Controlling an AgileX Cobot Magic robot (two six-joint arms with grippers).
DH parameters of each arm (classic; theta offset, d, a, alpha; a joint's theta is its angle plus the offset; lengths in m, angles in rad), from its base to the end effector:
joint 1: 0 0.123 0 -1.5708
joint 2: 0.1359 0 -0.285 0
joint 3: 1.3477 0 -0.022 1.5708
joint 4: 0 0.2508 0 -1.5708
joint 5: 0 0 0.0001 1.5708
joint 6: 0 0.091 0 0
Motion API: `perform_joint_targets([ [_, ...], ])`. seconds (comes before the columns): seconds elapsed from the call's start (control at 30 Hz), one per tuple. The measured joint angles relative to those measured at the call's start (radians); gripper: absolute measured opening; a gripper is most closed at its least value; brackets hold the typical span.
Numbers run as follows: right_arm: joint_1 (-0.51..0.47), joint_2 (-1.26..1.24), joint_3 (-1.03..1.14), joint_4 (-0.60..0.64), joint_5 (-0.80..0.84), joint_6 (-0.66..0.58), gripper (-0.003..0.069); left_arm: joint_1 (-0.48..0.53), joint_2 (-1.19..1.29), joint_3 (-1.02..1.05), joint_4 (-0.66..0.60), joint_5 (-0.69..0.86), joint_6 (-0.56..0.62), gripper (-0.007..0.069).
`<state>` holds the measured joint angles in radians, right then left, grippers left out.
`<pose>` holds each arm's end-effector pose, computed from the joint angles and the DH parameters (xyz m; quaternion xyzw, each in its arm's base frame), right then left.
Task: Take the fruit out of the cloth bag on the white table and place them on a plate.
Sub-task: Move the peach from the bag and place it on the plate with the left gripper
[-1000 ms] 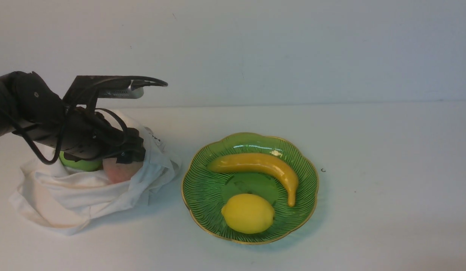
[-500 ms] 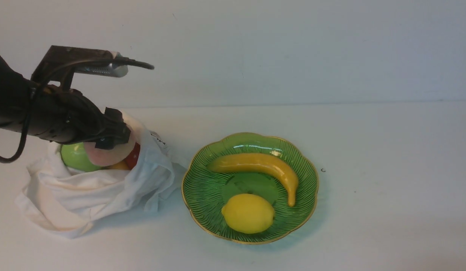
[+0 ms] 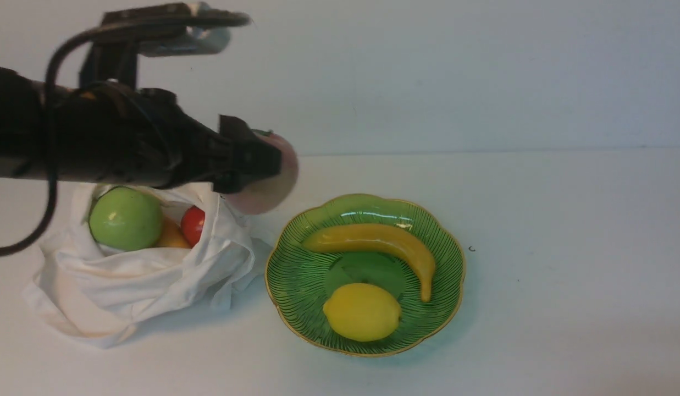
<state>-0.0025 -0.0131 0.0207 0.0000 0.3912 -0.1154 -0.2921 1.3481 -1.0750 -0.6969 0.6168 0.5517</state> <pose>0.0520 -0.0001 0.1718 -0.0456 0.8070 -0.0347 0.5878 0.2692 -0.1163 0.3288 0.1888 0.8705 -0.2395 0.3864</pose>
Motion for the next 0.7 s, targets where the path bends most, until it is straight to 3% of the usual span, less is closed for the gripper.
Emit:
perform_joint_targets([
  [0.2,0.0,0.0,0.0,0.0,0.0,0.0,-0.0013,-0.112,0.171,-0.001,-0.028,-0.093,0.051,0.0576],
  [0.5,0.0,0.0,0.0,0.0,0.0,0.0,-0.0013,-0.117,0.355,-0.001,-0.031,-0.241,0.051,0.0578],
  [0.7,0.0,0.0,0.0,0.0,0.0,0.0,-0.0013,-0.117,0.387,-0.001,-0.034,-0.257,0.051,0.0677],
])
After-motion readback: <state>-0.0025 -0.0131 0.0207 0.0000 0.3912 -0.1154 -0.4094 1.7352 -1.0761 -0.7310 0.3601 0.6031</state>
